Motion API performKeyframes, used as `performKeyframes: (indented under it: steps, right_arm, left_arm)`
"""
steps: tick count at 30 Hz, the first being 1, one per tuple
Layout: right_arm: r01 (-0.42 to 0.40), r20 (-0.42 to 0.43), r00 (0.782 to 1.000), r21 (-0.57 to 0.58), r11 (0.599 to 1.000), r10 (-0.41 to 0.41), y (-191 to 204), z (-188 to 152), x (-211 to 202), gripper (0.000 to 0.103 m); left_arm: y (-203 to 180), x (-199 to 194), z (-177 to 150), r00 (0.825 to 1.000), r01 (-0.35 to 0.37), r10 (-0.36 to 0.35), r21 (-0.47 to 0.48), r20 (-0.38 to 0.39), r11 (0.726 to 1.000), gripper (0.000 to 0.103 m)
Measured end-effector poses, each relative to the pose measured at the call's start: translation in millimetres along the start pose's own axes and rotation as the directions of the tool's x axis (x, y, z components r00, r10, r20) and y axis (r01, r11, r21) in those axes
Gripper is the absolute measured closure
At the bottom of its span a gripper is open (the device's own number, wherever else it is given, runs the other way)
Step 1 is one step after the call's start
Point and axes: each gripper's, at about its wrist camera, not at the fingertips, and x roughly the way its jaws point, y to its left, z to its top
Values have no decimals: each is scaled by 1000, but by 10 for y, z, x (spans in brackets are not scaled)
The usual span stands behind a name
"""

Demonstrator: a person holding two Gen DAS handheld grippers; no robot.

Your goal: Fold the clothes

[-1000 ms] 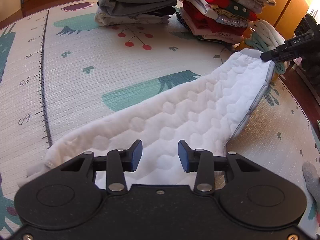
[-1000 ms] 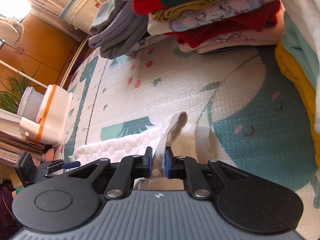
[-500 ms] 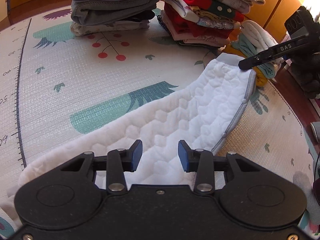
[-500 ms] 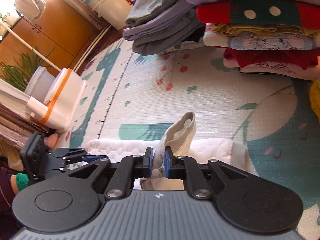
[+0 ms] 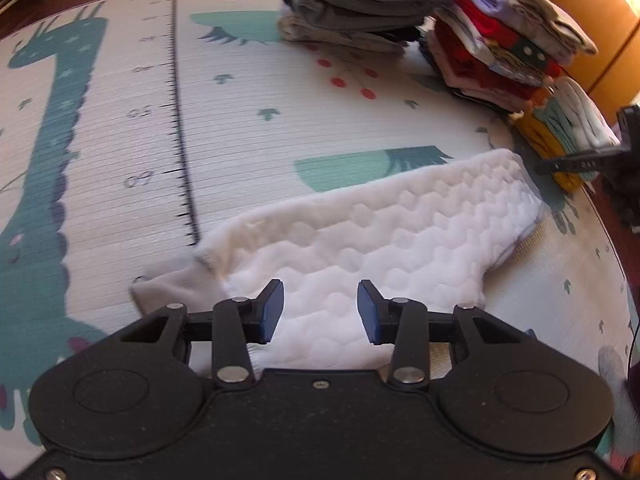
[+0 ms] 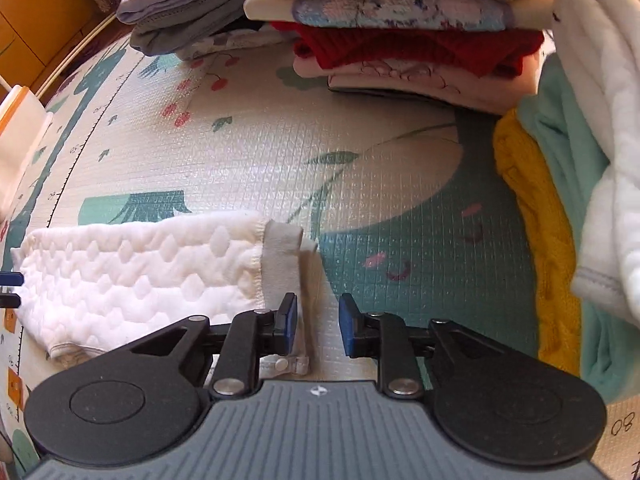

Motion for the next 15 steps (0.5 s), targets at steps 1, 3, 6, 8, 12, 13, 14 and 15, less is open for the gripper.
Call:
performKeyframes:
  steps: [1,3,6,8,12,13,14,15]
  right_arm:
    - [-4,27,1000,-52,999,6,98,12,-33,77]
    - [-41,51,997,-176,984,51,341,8,-32,77]
    - [-84,53,993,-336,938,108,677,-20,22,78]
    - [-98,18,993,-411,906,116,873,-57,145,78]
    - [-118,-54,993,-364,924,105,896,-105,363,77]
    - [-123,-47,992,-365,923,114,882,-116,348,78]
    - [-128,-48,992,-364,923,118,865,-115,339,78]
    - [-132,-50,991,-353,926,122,845,-113,332,78]
  left_arm:
    - [195,-97,-66,999,-37,38,-76,10,996,64]
    - [526,-242,-285,996,-83,92,-262,20,961,64]
    - [751,-286,-503,998,-22,48,-446,48,895,64]
    - [797,-204,-576,998,39,-11,-512,58,858,64]
    - [772,-17,-677,996,86,-83,-544,29,835,64]
    - [767,-16,-677,997,76,-73,-533,26,843,64]
    - [772,-32,-663,998,67,-60,-521,30,851,64]
    - [798,-71,-625,998,61,-45,-507,44,860,64]
